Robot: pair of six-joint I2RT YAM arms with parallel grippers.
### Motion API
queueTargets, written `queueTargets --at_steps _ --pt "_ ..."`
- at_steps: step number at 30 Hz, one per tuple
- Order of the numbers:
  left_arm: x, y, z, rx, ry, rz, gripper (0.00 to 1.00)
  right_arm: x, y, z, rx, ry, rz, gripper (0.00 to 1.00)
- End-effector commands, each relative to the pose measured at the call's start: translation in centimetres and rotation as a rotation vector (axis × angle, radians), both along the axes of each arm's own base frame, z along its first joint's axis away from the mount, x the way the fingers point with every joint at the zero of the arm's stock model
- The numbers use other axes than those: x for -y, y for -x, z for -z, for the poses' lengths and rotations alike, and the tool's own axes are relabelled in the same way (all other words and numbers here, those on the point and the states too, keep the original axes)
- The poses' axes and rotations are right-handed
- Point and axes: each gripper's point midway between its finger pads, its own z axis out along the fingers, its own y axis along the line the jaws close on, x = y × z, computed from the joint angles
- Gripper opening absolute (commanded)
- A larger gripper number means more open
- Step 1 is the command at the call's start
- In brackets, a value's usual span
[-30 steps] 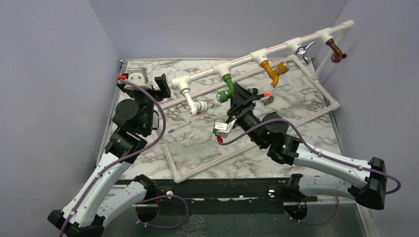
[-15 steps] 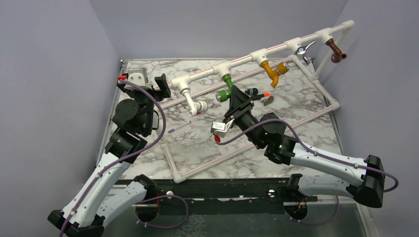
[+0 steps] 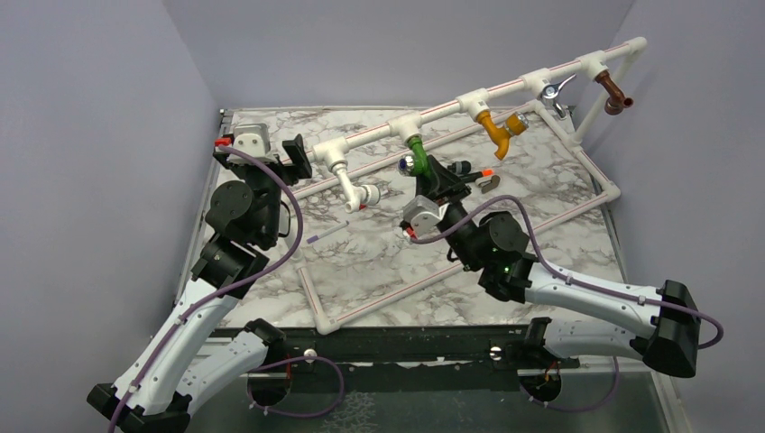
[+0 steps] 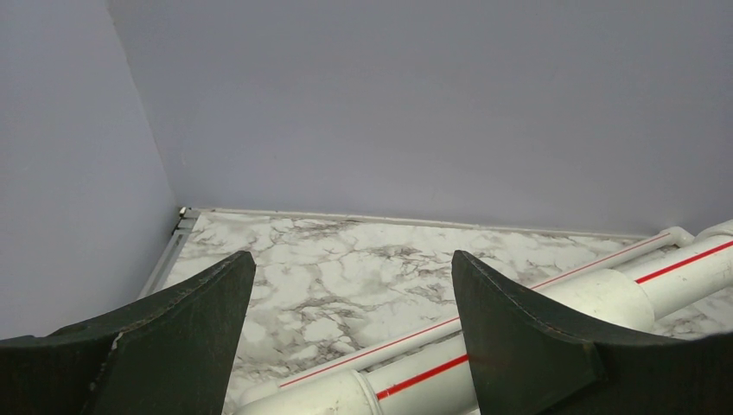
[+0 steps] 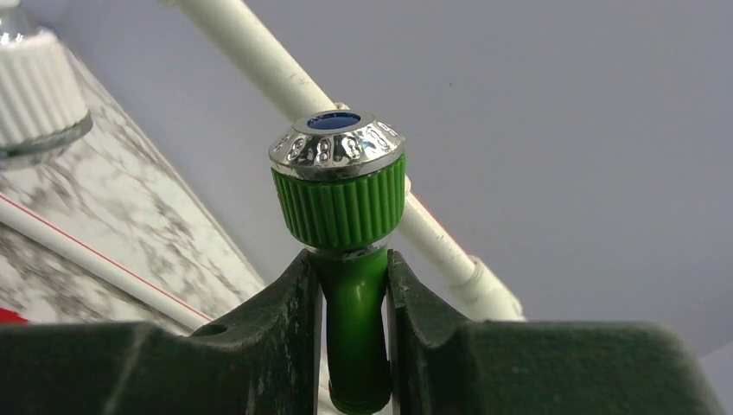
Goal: Install the water faucets
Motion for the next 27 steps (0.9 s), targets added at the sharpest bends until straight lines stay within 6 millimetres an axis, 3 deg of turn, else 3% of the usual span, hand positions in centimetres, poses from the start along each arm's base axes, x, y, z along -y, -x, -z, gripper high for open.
queueTargets --at_steps 1,11,27 --pt "1.7 -0.5 3.4 -0.103 -0.070 0.066 0.84 0.8 0.5 -2.9 -0.124 -0.453 -0.091 0.01" --pt "1.7 -0.5 3.3 -0.103 -0.069 0.067 0.85 1.6 0.7 -4.4 -0.333 -0.977 -0.216 0.00" --pt "1.6 -0.4 3.3 -0.101 -0.067 0.066 0.85 2.0 0.3 -2.2 -0.674 -1.724 -0.371 0.01"
